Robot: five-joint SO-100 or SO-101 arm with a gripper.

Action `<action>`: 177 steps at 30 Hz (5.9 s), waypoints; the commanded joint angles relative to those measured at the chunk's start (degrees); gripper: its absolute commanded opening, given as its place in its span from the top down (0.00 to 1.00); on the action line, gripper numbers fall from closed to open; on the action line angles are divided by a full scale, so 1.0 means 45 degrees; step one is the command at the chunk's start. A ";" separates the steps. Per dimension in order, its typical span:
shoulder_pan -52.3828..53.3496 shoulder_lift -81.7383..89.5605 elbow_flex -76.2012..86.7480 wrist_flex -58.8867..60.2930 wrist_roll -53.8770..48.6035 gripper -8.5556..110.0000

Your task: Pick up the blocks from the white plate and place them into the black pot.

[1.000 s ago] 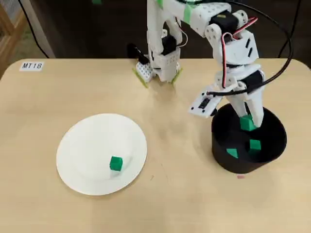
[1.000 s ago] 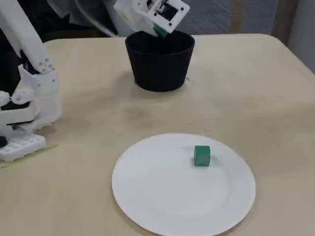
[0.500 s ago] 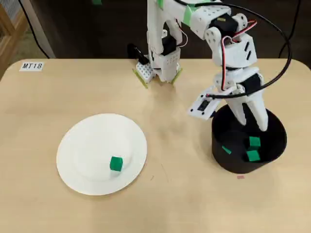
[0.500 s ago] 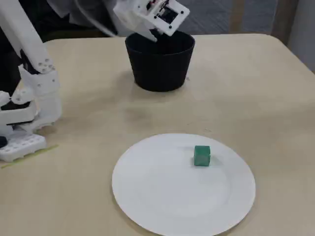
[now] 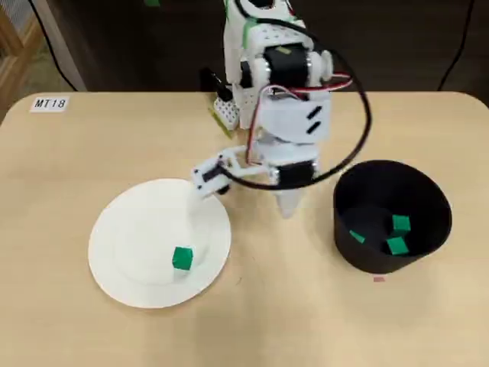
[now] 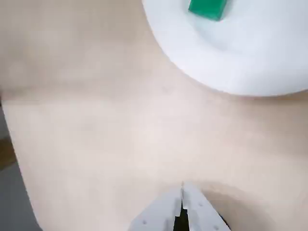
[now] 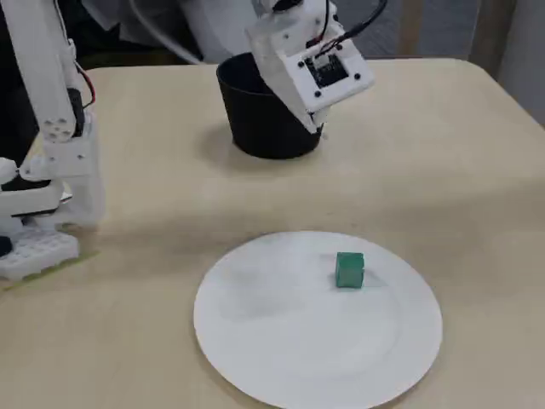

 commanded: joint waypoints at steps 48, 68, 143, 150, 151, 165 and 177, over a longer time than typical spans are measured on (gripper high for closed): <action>0.4102 0.1172 0.5332 -0.5117 0.1543 0.64; 0.4219 -0.1895 0.2910 -0.4922 0.0527 0.65; -0.6016 0.5625 0.7090 -1.1914 0.2324 0.95; -0.6973 0.6562 0.9316 -1.2598 0.2305 0.95; -0.7051 0.6660 0.9512 -1.2617 0.2285 0.95; -0.7852 0.7012 1.1602 -1.3301 0.2461 0.95; -0.7734 0.6973 1.1543 -1.3242 0.2148 0.83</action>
